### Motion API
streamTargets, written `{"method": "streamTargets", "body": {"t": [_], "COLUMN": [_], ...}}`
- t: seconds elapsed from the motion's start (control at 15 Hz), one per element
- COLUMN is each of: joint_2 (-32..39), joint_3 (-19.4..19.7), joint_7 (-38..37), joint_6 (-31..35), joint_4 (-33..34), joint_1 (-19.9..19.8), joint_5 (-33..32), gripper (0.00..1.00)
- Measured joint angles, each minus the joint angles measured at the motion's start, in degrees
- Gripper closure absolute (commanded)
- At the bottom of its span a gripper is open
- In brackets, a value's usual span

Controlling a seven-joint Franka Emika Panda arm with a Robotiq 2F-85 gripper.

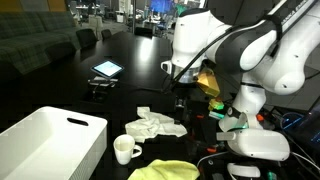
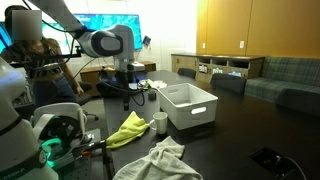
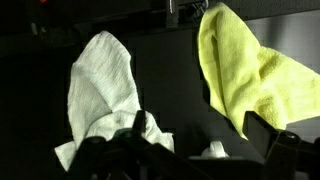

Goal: Place the white towel in the white storage box, put the black masking tape in the white mug, put the yellow towel in the box, place the green marker inside the mug

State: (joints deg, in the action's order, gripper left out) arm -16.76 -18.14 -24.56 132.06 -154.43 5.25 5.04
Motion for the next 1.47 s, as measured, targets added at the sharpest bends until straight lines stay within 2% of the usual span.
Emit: {"method": "streamTargets", "body": {"t": [0.53, 1.47], "joint_2": [13.5, 26.9], "joint_3": [5.7, 15.6], "joint_7": [0.7, 0.8], "joint_6": [8.5, 24.3], "joint_4": [-0.8, -1.2], "joint_1": [0.0, 0.0], "joint_5": [0.4, -3.7], "gripper": [0.00, 0.00]}}
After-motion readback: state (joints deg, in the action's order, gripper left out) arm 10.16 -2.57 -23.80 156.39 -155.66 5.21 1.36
